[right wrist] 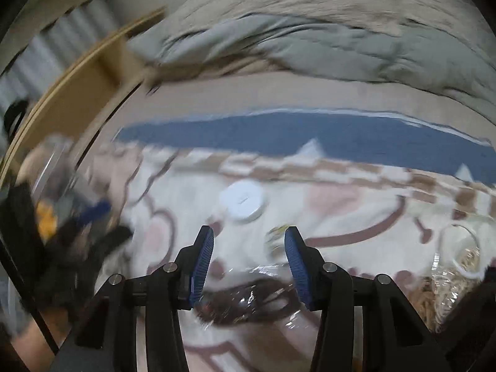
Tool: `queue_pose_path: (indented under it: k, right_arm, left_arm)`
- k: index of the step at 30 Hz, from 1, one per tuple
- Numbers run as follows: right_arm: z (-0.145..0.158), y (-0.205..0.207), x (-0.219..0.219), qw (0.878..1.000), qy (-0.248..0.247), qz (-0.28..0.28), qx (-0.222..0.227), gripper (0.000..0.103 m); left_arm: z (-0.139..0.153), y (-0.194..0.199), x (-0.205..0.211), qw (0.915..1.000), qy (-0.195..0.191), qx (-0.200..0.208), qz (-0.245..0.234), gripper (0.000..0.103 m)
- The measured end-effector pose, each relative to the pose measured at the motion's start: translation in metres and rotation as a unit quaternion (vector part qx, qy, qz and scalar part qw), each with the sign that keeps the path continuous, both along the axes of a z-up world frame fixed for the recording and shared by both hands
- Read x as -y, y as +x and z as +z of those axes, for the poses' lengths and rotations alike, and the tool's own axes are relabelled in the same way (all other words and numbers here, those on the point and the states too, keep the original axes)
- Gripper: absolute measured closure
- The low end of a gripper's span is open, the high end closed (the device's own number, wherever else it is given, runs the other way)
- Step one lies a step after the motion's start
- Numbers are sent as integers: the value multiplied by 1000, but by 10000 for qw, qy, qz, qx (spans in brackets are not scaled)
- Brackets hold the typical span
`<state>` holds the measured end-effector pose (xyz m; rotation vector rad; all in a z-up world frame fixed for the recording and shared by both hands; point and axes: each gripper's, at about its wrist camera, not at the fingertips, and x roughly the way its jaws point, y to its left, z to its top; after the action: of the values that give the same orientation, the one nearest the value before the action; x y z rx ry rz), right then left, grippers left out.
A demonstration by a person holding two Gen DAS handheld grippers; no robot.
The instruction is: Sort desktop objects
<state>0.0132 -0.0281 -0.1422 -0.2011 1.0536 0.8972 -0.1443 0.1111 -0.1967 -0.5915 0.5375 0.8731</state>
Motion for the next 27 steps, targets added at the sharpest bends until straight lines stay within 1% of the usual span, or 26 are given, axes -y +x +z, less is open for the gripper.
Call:
queue_pose_path:
  k: [1,3,6,8,10,12,15,16,17,18,19,20,22,23,24,26,27]
  right_arm:
    - [-4,6,3,9998,29,-175,-94,54]
    - [-15,17,9,9988,-19,-383,-291,54]
    - [-34,22,5,9975,-143,-500,-478,55]
    - [-41,21,-5,9966,-219,-584,-536,55]
    - [-47,18,-9,9956,-223,-641,-645,54]
    - [-52,16,-6,9944,-191,-629,-827,54]
    - [-58,13,-10,9943,-228,-579,-864,54]
    - [-59,11,-11,9951,-276,-546,-780,55]
    - [-59,9,-12,9959,-317,-495,-689,58]
    - [-58,6,-13,9966,-361,-461,-577,66]
    - [-57,5,-14,9971,-392,-422,-490,70]
    - [-55,4,-13,9975,-395,-402,-419,70]
    - [-49,5,-8,9978,-390,-486,-220,70]
    - [-45,6,-5,9977,-380,-553,-124,70]
    - [-41,9,0,9974,-320,-638,-61,70]
    - [-33,16,11,9963,-241,-824,59,70]
    - [-30,19,14,9957,-259,-887,105,70]
  left_arm:
    - [-1,6,2,9995,-46,-68,312,1]
    - [-3,18,8,9998,47,-186,102,1]
    - [-9,35,16,9991,147,-335,-227,1]
    - [-13,42,18,9986,67,-342,-388,1]
    - [-20,51,20,9985,-100,-365,-403,1]
    - [-26,58,22,9971,-214,-416,-600,1]
    - [-35,72,29,9936,-397,-535,-910,4]
    - [-39,77,31,9916,-483,-625,-1024,11]
    - [-44,81,33,9899,-557,-723,-1089,22]
    - [-47,85,35,9892,-591,-799,-1077,26]
    - [-51,88,37,9879,-609,-881,-1118,34]
    - [-53,89,39,9870,-624,-921,-1159,40]
    - [-54,90,43,9865,-586,-956,-1197,47]
    - [-53,88,44,9866,-584,-931,-1202,53]
    - [-52,86,44,9869,-600,-913,-1188,56]
    - [-50,82,43,9875,-640,-895,-1132,66]
    - [-50,79,43,9879,-703,-888,-1062,69]
